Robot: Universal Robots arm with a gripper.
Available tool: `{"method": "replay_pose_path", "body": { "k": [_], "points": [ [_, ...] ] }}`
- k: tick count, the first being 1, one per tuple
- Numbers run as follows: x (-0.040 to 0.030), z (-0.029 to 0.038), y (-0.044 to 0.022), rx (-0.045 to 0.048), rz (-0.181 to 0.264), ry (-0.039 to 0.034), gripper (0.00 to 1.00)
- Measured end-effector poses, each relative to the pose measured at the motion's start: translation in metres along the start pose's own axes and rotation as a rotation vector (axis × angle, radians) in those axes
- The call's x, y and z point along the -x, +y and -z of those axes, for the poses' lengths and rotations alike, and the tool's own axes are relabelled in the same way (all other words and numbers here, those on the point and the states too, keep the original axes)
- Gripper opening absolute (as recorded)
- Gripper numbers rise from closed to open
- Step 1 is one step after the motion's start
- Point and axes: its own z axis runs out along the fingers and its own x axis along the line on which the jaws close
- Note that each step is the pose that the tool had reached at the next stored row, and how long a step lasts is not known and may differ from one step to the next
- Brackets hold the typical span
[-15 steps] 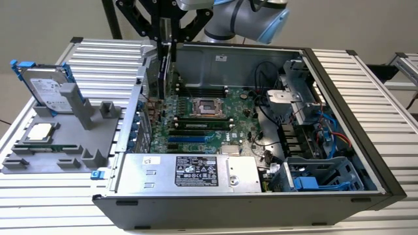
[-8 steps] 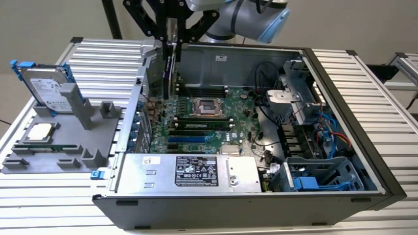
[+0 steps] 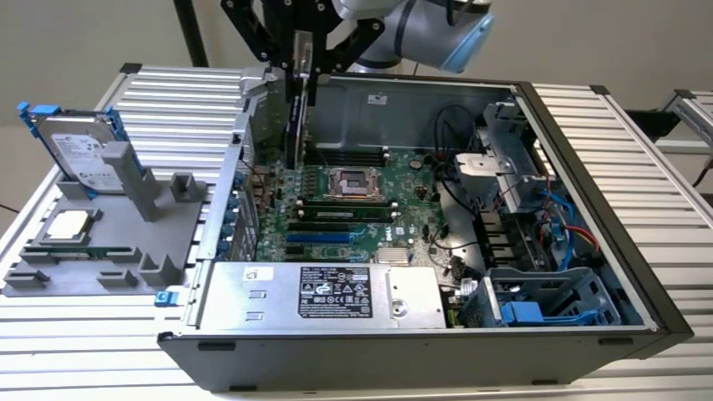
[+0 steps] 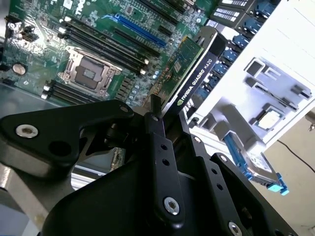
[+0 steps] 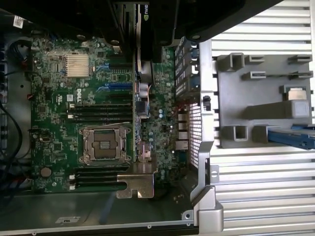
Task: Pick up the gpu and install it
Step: 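Pick up the gpu and move the gpu toward the slot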
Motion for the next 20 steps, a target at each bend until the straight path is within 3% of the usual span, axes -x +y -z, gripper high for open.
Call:
{"method": "replay_pose_path", "body": {
  "k": [12, 20],
  "points": [
    [0.0151, 0.0011, 0.0015, -0.0060, -0.001, 0.0259, 0.00],
    [0.0239, 0.0018, 0.0021, -0.0085, -0.002, 0.0395, 0.00]
  ]
}}
